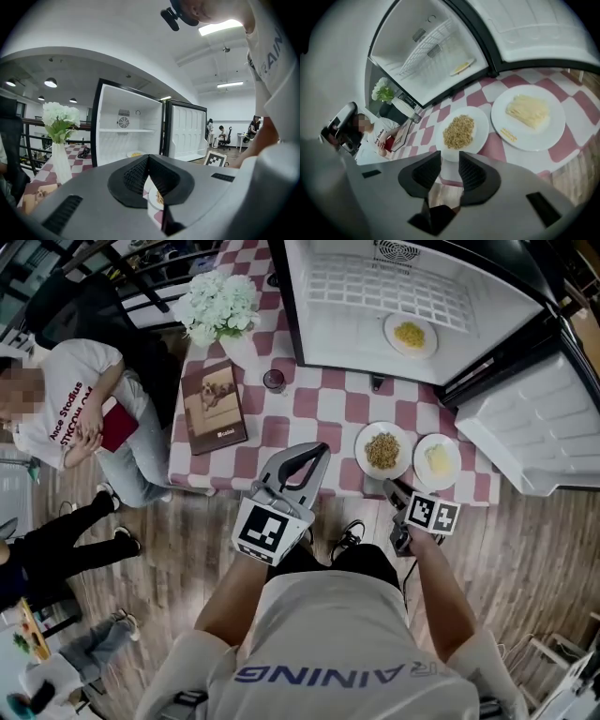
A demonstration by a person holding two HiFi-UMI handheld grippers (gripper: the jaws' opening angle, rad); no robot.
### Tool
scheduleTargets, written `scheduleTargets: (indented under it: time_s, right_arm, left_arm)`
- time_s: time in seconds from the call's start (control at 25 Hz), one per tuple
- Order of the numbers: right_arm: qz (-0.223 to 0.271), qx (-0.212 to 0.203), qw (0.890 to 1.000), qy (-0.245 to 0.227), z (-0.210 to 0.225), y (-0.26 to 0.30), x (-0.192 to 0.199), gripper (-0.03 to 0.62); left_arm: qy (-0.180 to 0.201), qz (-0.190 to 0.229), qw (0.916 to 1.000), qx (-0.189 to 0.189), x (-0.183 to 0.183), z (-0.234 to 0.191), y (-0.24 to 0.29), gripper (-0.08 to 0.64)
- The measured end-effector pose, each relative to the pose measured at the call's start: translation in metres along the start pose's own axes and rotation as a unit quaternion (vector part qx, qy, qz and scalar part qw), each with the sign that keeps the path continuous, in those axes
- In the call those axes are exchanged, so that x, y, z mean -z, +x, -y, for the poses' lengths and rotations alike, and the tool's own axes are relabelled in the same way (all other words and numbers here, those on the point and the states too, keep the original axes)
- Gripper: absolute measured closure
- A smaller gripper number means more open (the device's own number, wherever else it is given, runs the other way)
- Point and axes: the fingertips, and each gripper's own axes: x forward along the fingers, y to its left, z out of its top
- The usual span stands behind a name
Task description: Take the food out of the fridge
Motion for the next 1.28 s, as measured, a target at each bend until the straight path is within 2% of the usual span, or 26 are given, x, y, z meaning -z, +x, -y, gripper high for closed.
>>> scheduleTargets:
  time_s: [0.08,0.24,0.36,0.48,0.68,0.88,1.08,1.28]
  right_arm:
    - [0.037,0.005,0.999,-0.031,-0.011,-0.011,-0.02,0.534]
    - [0.122,-0.008,0.986,-0.112,-0.053,-0.037,-0.066,0.563]
    - [0.185,-0.023,0.967,-0.172,-0.091,-0.062,-0.102,0.569]
    - [0.246,-0.042,0.945,-0.21,-0.128,-0.091,-0.137,0.571]
    - [0.317,-0.069,0.913,-0.247,-0.179,-0.14,-0.177,0.571]
    - [0.357,-0.092,0.889,-0.271,-0.213,-0.176,-0.192,0.571]
    - [0.367,-0.099,0.883,-0.277,-0.224,-0.19,-0.193,0.571]
    - [0.364,-0.096,0.885,-0.272,-0.223,-0.189,-0.192,0.571]
  left_arm:
    - [0.003,0.005,1.0,-0.008,-0.005,-0.004,-0.004,0.552]
    - [0.004,0.013,0.9996,-0.025,-0.017,-0.012,-0.015,0.552]
    - [0.008,0.019,0.9991,-0.037,-0.029,-0.018,-0.024,0.552]
    - [0.014,0.034,0.9983,-0.046,-0.047,-0.022,-0.03,0.552]
    - [0.024,0.058,0.9965,-0.056,-0.075,-0.026,-0.039,0.552]
    - [0.036,0.086,0.9941,-0.055,-0.1,-0.024,-0.046,0.552]
    - [0.041,0.094,0.9932,-0.055,-0.11,-0.02,-0.048,0.553]
    - [0.037,0.104,0.9924,-0.053,-0.111,-0.018,-0.05,0.553]
